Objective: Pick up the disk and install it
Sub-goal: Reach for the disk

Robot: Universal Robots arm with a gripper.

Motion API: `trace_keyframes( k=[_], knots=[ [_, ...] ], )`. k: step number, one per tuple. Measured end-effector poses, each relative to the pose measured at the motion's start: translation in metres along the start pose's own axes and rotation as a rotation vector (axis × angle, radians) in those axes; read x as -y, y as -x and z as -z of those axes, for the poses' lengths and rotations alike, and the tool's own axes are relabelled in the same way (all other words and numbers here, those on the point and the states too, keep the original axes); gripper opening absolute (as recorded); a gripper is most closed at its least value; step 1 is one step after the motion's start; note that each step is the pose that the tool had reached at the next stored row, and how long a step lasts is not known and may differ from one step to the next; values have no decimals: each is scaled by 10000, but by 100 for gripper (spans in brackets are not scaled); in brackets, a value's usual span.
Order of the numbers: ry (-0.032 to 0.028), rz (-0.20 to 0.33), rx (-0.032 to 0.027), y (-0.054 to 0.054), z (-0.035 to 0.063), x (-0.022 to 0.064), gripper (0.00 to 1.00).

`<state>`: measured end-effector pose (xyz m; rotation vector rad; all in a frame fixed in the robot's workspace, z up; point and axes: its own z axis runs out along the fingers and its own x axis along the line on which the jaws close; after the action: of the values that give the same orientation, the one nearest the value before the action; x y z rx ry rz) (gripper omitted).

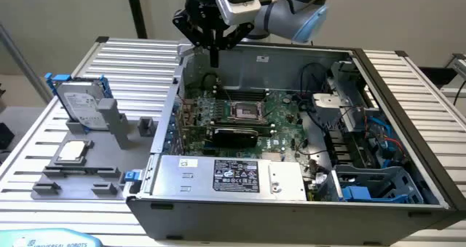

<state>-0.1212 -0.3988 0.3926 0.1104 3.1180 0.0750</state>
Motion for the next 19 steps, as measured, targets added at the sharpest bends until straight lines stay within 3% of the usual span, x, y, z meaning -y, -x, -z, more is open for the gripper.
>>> trace_keyframes(
  k=[14,19],
  knots=[
    [0,0,0,-1,0,0,11],
    [3,-1,-8,-177,4,13,11]
  ],
)
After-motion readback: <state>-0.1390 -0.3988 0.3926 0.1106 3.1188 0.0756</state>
